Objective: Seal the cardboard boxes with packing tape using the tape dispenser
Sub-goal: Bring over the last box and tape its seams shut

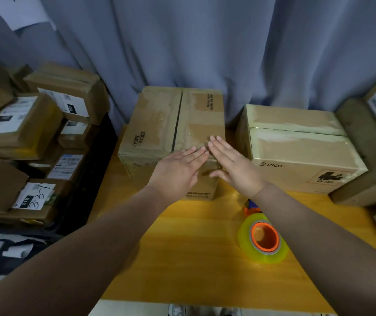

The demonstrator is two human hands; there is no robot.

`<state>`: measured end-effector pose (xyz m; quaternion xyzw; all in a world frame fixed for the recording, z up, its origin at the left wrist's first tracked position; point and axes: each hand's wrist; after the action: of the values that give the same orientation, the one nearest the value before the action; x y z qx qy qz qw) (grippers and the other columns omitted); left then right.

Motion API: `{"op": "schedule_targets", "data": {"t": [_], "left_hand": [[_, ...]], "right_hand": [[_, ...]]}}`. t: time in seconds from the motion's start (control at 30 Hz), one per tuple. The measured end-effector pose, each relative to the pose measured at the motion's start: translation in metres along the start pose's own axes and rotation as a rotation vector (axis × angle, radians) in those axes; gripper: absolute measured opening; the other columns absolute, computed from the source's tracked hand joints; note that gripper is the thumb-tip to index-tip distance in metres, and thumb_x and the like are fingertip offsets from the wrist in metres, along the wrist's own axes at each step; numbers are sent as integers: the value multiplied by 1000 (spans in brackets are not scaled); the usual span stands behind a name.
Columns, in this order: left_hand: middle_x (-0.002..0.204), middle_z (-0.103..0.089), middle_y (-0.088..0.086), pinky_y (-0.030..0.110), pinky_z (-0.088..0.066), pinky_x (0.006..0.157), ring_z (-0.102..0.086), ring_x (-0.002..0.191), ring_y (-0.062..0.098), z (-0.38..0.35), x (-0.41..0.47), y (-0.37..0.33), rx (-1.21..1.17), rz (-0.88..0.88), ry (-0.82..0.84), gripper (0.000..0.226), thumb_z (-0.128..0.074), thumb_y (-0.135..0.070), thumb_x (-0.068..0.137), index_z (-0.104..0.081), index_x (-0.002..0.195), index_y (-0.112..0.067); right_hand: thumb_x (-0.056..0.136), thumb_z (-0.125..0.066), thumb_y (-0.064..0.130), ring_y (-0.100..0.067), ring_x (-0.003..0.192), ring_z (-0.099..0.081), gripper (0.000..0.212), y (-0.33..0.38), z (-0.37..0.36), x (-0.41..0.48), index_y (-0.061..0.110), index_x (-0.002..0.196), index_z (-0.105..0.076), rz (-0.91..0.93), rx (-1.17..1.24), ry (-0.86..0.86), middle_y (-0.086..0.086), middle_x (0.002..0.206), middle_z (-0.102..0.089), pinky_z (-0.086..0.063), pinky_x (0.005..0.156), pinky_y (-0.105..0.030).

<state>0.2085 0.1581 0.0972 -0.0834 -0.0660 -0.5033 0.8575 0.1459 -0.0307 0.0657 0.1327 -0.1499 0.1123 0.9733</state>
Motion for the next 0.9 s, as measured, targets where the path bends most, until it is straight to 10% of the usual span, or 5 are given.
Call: {"op": "schedule_targets", "data": {"t": [0.27, 0.43, 0.63, 0.73, 0.9], "left_hand": [[160, -5, -2, 18, 6, 112, -5, 146, 8, 11, -7, 23, 9, -104, 120, 62, -41, -26, 100, -7, 152, -18], [147, -41, 8, 35, -18, 117, -34, 137, 22, 19, -38, 67, 87, -66, 8, 68, -64, -27, 87, -33, 146, -14], [138, -53, 9, 43, -33, 105, -51, 125, 27, 2, -37, 82, 56, -47, -64, 56, -67, -4, 84, -49, 136, -12], [145, -43, 9, 33, -23, 113, -39, 134, 23, 3, -41, 96, 63, -122, 27, 57, -39, -44, 94, -39, 141, -13], [148, -31, -2, 33, -8, 116, -19, 141, 16, 18, -31, 98, -271, 20, -34, 61, -18, -57, 98, -39, 141, -20]], "right_hand": [[78, -62, -14, -35, 124, -52, 53, -8, 10, -4, 1, 128, -58, 21, -76, -164, -16, 132, -57, -39, 102, -46], [55, -75, -26, -37, 125, -50, 81, -31, 32, -20, -1, 129, -56, -134, -134, -51, -18, 133, -55, -30, 102, -51], [94, -58, 20, -11, 141, -6, 67, -27, 35, -23, 10, 149, -21, -247, -35, 137, -6, 157, -21, -19, 120, -39], [91, -6, 68, -7, 143, 12, 76, -9, 46, -23, 20, 149, 6, -260, -141, 243, 3, 158, 4, 7, 119, -37], [95, 0, 56, -9, 144, 4, 69, 65, 47, 36, 22, 151, -20, -169, -92, 139, 4, 158, -10, 14, 117, -41]]}}
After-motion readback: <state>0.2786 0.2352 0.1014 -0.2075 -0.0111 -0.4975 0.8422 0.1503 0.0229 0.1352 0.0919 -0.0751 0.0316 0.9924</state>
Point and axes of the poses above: each hand's wrist, its own x-axis towards the middle knuckle, its own z-axis out of the back of the hand, y = z × x
